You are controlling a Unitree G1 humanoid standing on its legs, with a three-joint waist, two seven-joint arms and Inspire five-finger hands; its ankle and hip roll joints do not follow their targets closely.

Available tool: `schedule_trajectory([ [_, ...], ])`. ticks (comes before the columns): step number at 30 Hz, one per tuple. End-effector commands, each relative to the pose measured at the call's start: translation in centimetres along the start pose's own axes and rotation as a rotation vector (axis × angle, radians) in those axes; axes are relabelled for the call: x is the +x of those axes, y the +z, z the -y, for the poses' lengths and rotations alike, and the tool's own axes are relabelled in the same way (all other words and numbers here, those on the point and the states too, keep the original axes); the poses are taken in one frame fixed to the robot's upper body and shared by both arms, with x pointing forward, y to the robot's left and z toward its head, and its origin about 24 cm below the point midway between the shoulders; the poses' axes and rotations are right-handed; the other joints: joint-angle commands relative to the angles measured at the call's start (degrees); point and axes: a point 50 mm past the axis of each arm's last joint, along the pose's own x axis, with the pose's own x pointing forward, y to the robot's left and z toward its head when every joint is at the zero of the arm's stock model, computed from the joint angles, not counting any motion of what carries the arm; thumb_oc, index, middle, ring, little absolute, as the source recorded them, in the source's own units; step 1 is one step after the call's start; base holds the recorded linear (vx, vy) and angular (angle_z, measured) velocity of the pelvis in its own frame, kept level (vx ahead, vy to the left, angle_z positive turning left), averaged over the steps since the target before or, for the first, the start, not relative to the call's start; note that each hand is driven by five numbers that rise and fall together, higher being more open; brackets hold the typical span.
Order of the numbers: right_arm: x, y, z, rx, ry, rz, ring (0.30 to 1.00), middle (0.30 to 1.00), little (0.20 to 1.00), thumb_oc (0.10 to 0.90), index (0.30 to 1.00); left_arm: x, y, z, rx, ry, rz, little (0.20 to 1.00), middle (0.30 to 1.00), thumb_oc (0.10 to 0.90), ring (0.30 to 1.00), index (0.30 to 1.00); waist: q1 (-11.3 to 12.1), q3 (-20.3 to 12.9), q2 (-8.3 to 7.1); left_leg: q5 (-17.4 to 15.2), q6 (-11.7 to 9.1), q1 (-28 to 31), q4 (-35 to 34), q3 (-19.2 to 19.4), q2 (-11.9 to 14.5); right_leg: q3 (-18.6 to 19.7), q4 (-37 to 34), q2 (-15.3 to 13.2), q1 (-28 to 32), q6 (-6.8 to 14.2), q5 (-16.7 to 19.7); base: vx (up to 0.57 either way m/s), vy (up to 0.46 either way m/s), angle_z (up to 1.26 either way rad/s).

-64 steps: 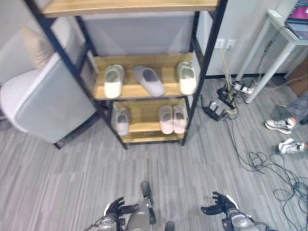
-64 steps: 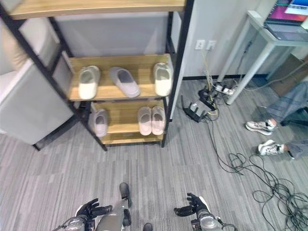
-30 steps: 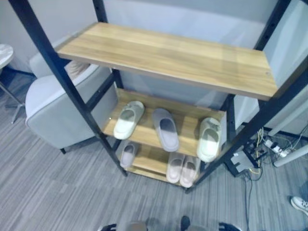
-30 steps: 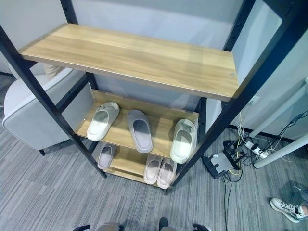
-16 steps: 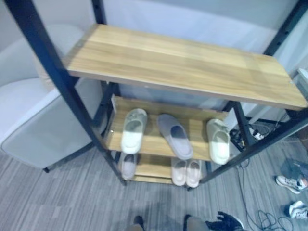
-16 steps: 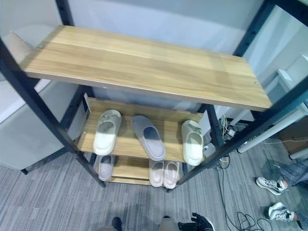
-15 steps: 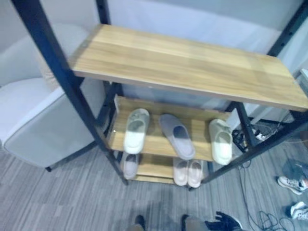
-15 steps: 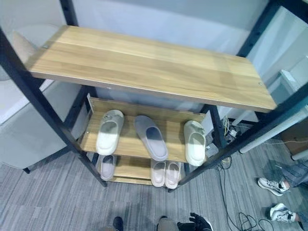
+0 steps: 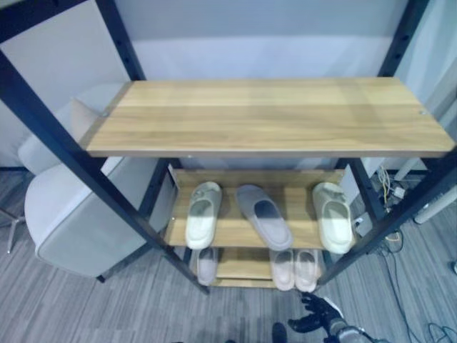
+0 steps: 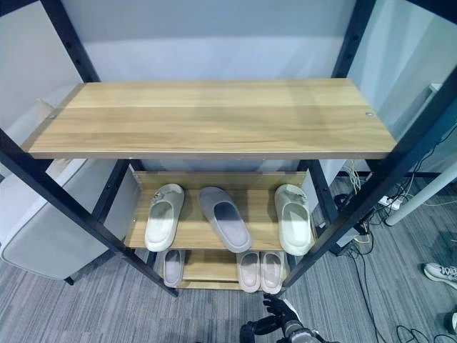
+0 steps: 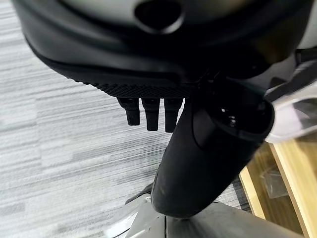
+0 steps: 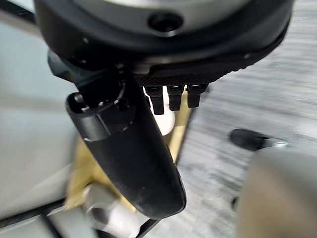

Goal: Arrange the slippers neatly on the shoe rack.

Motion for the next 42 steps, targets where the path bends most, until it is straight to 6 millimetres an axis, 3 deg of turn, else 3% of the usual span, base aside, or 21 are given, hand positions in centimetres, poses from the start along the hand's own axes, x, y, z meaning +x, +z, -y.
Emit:
schedule_trajectory([
  [1, 0.2, 3.3, 0.2, -0.054, 0.026, 0.168, 0.9, 0.9, 0.9, 0.8, 0.9, 0.3, 2.7, 0.4, 0.04, -0.013, 0.087, 0.9, 0.9, 0.8, 0.9, 0.9, -0.8, -1.6, -1.45, -1.47, -0.62, -4.12, 1.26, -6.92, 0.03, 0.83, 6.15, -1.36, -0.56, 4.04, -10.13, 0.0, -0.062, 0.11],
  [2, 0.1, 3.7, 0.0, -0.055, 0.043, 0.19, 0.9, 0.9, 0.9, 0.8, 0.9, 0.3, 2.9, 0.5, 0.048, -0.014, 0.095, 0.9, 0.9, 0.8, 0.9, 0.9, -0.81, -1.69, -1.37, -0.82, -0.82, -4.08, 0.48, -7.0, 0.12, 0.63, 5.69, -1.24, -0.5, 4.0, -10.02, -0.04, -0.095, 0.11],
  [3, -0.2, 5.6, -0.9, -0.049, 0.098, 0.286, 0.9, 0.9, 0.9, 0.8, 0.9, 0.3, 3.3, 0.9, 0.069, -0.02, 0.107, 0.9, 0.9, 0.8, 0.9, 0.9, -0.77, -2.04, -1.25, 0.26, -1.43, -4.31, -1.42, -6.63, 0.32, -0.14, 3.78, -1.08, -0.23, 4.0, -9.56, -0.04, -0.077, 0.07],
  [4, -0.2, 5.6, -0.9, -0.049, 0.098, 0.286, 0.9, 0.9, 0.9, 0.8, 0.9, 0.3, 3.3, 0.9, 0.069, -0.02, 0.106, 0.9, 0.9, 0.8, 0.9, 0.9, -0.79, -2.06, -1.24, 0.27, -1.43, -4.32, -1.42, -6.66, 0.32, -0.17, 3.71, -1.09, -0.2, 4.0, -9.52, -0.03, -0.086, 0.06],
  [7, -0.9, 8.3, -2.4, -0.085, 0.234, 0.402, 0.9, 0.9, 0.9, 0.8, 0.9, 0.3, 3.4, 1.2, 0.124, -0.031, 0.117, 0.9, 0.9, 0.8, 0.9, 0.9, -0.69, -2.39, -1.49, 0.2, -2.34, -4.71, -1.42, -6.24, 0.58, -1.95, 2.1, -1.12, 0.92, 4.24, -9.36, 0.01, -0.056, 0.03],
  [13, -2.2, 10.3, -3.7, -0.153, 0.378, 0.487, 0.9, 0.9, 0.9, 0.8, 0.9, 0.2, 2.8, 1.3, 0.154, -0.037, 0.106, 0.9, 0.9, 0.8, 0.9, 0.9, -0.17, -2.52, -1.83, -0.18, -2.61, -3.94, -1.42, -6.24, 0.85, -2.92, 1.65, -1.08, 2.15, 4.12, -9.85, 0.02, -0.026, 0.11],
  [18, -3.8, 13.3, -4.3, -0.234, 0.481, 0.609, 0.9, 0.9, 0.9, 0.8, 0.9, 0.3, 2.4, 0.5, 0.124, -0.011, 0.089, 0.9, 0.9, 0.8, 0.9, 0.9, 0.29, -2.64, -2.05, -0.3, -2.77, -3.54, -1.42, -6.58, 1.14, -3.51, 1.57, -1.05, 3.05, 3.99, -10.41, 0.01, -0.005, 0.02],
  [20, -5.5, 15.9, -4.5, -0.225, 0.565, 0.719, 0.9, 0.9, 0.9, 0.8, 0.9, 0.3, 2.5, 0.2, 0.127, 0.001, 0.096, 0.9, 0.9, 0.8, 0.9, 0.9, 0.59, -2.61, -2.17, -0.35, -2.86, -3.39, -1.42, -6.84, 1.27, -3.74, 1.51, -1.07, 3.29, 3.97, -10.5, 0.05, 0.008, 0.12],
  [21, -8.1, 20.1, -2.3, -0.391, 0.437, 0.935, 0.9, 0.9, 0.9, 0.8, 0.9, 0.2, 2.0, 0.3, 0.095, 0.0, 0.085, 0.9, 0.9, 0.8, 0.9, 0.9, 0.73, -2.61, -2.28, -0.37, -2.79, -3.38, -1.42, -7.04, 1.33, -4.04, 1.61, -1.03, 3.16, 4.1, -10.54, 0.08, 0.022, 0.17],
  [22, -11.0, 22.7, 0.3, -0.55, 0.128, 1.162, 0.9, 0.9, 0.9, 0.8, 0.9, 0.1, 1.5, 1.0, 0.078, -0.002, 0.071, 0.9, 0.9, 0.8, 0.9, 0.9, 0.5, -2.63, -2.02, 0.05, -2.59, -3.87, -1.42, -7.27, 1.24, -3.91, 1.74, -0.99, 2.64, 4.21, -10.18, 0.11, 0.018, 0.15],
  [27, -12.6, 25.0, 3.2, -0.716, -0.261, 1.289, 0.9, 0.9, 0.9, 0.8, 0.9, -0.1, 0.5, 0.9, 0.078, 0.021, 0.053, 0.9, 0.9, 0.8, 0.9, 0.9, 1.39, -2.61, -2.29, -0.39, -2.28, -4.17, -1.42, -8.37, 1.09, -3.7, 1.94, -0.82, 2.56, 3.99, -10.8, 0.06, -0.007, 0.03],
  [30, -13.0, 26.2, 3.9, -0.707, -0.347, 1.335, 0.9, 0.9, 0.9, 0.8, 0.9, -0.1, 0.5, 0.6, 0.085, 0.031, 0.059, 0.9, 0.9, 0.8, 0.9, 0.9, 2.09, -2.52, -2.47, -0.33, -2.3, -4.64, -1.42, -8.89, 1.04, -4.09, 1.24, -0.72, 2.5, 3.83, -10.59, 0.03, -0.005, 0.03],
  [35, -11.9, 27.7, 4.3, -0.603, -0.38, 1.341, 0.9, 0.9, 0.9, 0.8, 0.9, 0.0, 0.8, 0.3, 0.076, 0.044, 0.063, 0.9, 0.9, 0.8, 0.9, 0.9, 3.23, -2.04, -2.96, -0.14, -2.41, -5.81, -1.42, -9.17, 0.98, -4.62, 0.09, -0.6, 1.88, 3.86, -10.04, 0.02, 0.003, 0.12],
  [42, -10.8, 28.0, 5.1, -0.582, -0.432, 1.304, 0.9, 0.9, 0.9, 0.8, 0.9, 0.0, 1.2, 0.5, 0.081, 0.038, 0.082, 0.9, 0.9, 0.8, 0.9, 0.9, 4.33, -1.43, -3.71, -0.14, -2.52, -6.74, -1.42, -9.89, 0.96, -5.42, -0.01, -0.39, 1.33, 3.72, -10.32, 0.04, 0.001, 0.05],
])
